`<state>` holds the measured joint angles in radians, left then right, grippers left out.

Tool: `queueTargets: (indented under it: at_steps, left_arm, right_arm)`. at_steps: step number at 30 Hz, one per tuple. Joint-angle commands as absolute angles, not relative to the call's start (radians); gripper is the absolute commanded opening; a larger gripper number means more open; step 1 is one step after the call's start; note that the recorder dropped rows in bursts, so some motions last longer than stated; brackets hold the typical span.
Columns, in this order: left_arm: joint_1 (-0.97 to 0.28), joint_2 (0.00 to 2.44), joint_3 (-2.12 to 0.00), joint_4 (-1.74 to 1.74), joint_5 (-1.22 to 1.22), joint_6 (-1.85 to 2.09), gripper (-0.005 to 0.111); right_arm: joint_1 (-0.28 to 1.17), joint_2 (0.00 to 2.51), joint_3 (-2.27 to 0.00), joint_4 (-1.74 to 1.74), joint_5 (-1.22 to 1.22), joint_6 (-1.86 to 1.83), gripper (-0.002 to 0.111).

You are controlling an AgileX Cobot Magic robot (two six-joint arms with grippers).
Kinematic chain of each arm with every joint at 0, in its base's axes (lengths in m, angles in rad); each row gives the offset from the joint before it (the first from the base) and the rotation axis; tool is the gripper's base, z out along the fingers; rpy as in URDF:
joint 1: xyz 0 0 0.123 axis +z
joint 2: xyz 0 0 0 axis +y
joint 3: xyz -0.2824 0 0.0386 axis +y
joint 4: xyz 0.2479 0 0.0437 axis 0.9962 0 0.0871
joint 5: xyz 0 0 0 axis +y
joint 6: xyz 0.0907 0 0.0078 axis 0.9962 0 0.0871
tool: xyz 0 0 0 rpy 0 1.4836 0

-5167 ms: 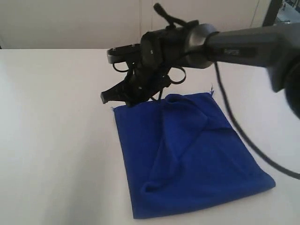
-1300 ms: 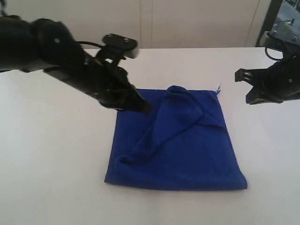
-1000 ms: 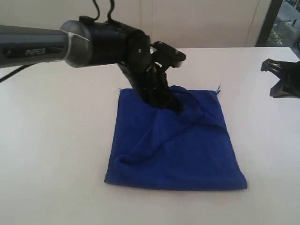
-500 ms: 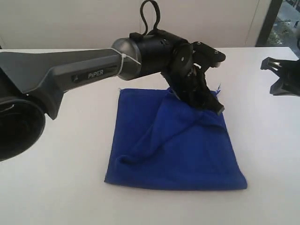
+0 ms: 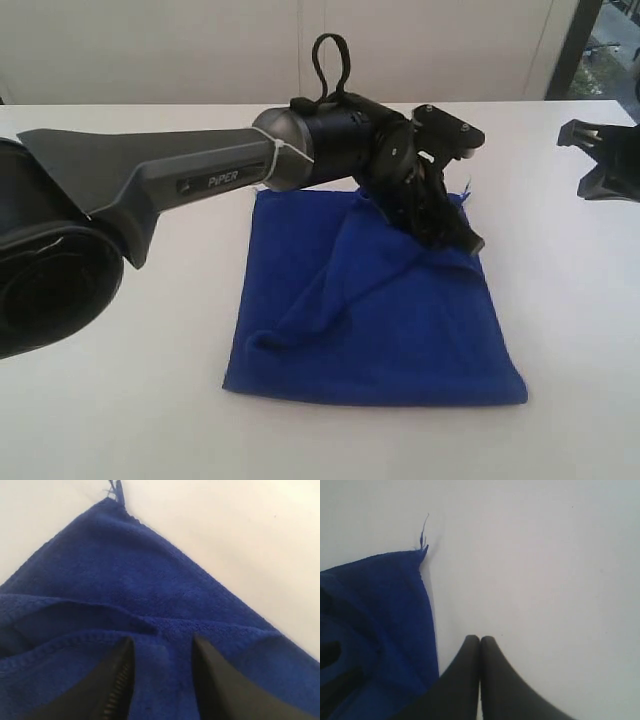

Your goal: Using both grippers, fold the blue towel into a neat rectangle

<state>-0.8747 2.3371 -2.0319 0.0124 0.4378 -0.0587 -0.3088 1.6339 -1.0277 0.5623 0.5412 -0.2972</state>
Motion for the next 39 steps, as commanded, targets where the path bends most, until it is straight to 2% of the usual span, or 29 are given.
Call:
queueTargets:
  at_steps: [1,10,14,17,22,23,39]
  left_arm:
    - [-0.884,2.338,-2.037,0.031,0.426,-0.048,0.044]
    - [-0.884,2.373,-2.037,0.075,0.416,-0.046,0.044]
    - [-0.884,2.384,-2.037,0.092,0.419,-0.046,0.039]
    - [-0.884,2.386,-2.037,0.092,0.419,-0.046,0.029]
    - [-0.884,2.386,-2.037,0.092,0.419,-0.046,0.003]
    - [-0.884,2.386,-2.037,0.092,0.419,-0.046,0.0]
    - [-0.88,2.283,-2.037,0.184,0.473,-0.046,0.0]
  right_arm:
    - [-0.314,1.63,-1.026,0.565,0.533,-0.311,0.0]
    - [-0.314,1.63,-1.026,0.565,0.533,-0.311,0.0]
    - [-0.314,1.63,-1.026,0.565,0.533,-0.311,0.0]
    - [-0.314,1.63,-1.026,0.565,0.533,-0.311,0.0]
    - [-0.314,1.63,-1.026,0.565,0.533,-0.311,0.0]
    - [-0.314,1.63,-1.026,0.565,0.535,-0.311,0.0]
    - [-0.314,1.63,-1.026,0.565,0.537,-0.311,0.0]
